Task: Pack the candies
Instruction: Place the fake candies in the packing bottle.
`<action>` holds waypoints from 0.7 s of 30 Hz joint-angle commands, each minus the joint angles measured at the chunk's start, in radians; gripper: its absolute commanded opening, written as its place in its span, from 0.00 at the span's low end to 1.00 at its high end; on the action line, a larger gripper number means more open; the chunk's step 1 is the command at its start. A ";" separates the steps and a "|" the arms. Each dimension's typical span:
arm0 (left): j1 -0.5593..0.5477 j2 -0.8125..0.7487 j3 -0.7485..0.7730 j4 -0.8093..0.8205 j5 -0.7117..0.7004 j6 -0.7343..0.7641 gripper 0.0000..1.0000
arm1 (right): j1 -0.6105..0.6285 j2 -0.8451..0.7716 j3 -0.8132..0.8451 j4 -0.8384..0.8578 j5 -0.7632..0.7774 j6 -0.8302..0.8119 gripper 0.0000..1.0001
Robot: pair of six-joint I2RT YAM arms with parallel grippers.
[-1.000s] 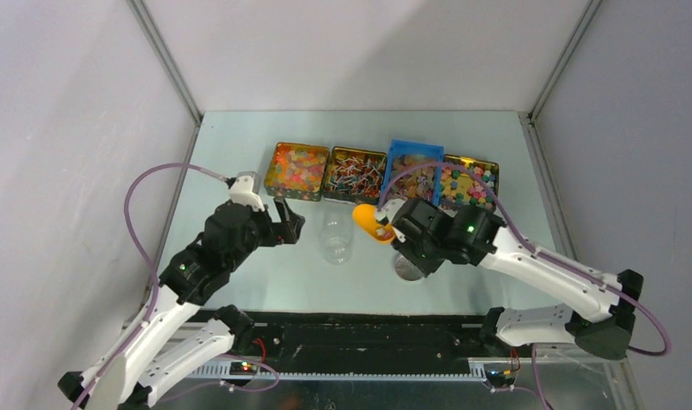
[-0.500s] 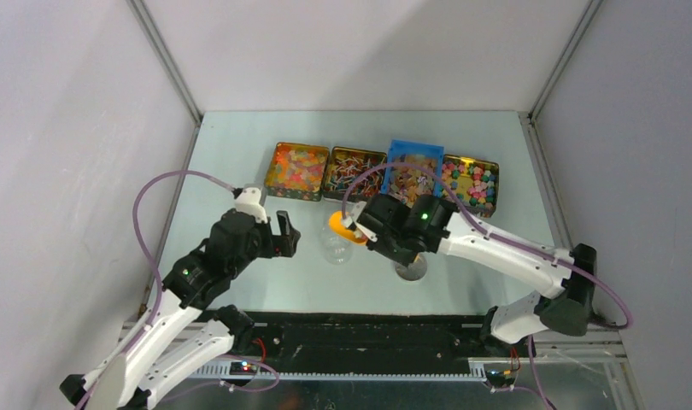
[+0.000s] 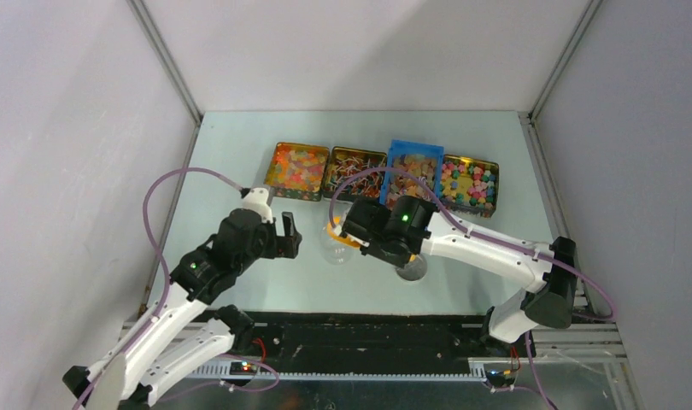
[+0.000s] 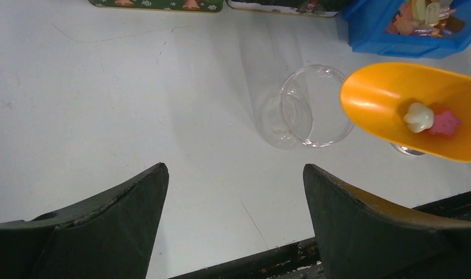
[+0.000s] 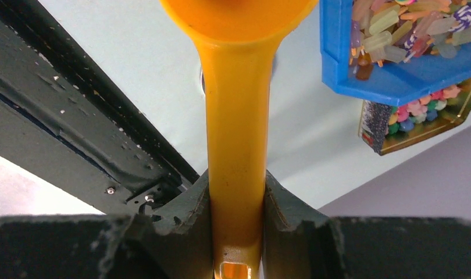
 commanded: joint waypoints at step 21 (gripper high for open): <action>0.006 0.080 0.031 0.021 0.016 0.025 0.93 | 0.047 0.112 0.110 -0.084 0.148 0.028 0.00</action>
